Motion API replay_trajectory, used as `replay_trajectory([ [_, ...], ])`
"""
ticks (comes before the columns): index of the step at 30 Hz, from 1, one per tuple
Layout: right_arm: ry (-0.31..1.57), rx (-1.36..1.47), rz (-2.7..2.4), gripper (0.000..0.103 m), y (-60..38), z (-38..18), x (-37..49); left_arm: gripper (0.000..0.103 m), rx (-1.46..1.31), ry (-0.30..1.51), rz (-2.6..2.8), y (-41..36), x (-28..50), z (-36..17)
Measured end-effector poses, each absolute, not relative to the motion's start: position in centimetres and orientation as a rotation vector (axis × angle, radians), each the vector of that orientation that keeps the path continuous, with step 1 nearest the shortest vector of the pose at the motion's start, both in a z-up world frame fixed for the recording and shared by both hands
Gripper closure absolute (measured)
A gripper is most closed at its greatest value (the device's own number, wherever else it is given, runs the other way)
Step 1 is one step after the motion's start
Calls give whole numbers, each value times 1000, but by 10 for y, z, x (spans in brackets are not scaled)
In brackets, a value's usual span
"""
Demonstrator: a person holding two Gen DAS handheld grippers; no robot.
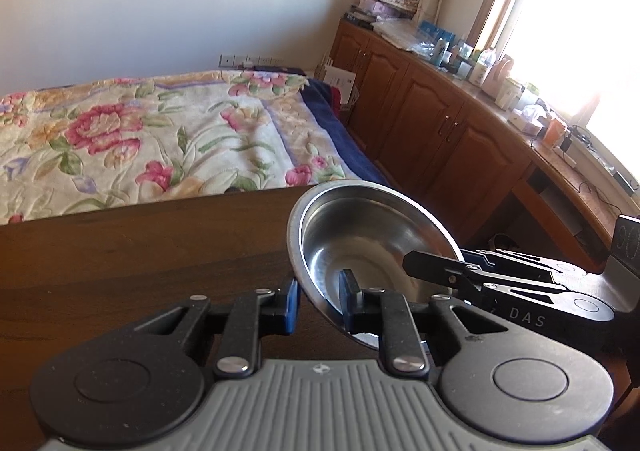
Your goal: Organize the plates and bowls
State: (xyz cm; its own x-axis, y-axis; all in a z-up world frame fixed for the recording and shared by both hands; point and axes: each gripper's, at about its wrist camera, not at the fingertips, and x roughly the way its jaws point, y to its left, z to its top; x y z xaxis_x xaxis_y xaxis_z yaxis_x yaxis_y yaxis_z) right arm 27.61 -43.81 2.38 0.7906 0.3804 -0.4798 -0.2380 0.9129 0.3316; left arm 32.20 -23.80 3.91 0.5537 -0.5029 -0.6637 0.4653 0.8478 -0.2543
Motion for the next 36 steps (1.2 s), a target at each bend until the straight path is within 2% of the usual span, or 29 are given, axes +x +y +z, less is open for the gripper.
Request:
replay_trajectory([
  [21,479,192,368,75,-404,82,235,81,-46,670,-592,-189,260,101],
  [36,434,131,415,75,-368,103,193,80,-30,618,-587,-144,199,119],
])
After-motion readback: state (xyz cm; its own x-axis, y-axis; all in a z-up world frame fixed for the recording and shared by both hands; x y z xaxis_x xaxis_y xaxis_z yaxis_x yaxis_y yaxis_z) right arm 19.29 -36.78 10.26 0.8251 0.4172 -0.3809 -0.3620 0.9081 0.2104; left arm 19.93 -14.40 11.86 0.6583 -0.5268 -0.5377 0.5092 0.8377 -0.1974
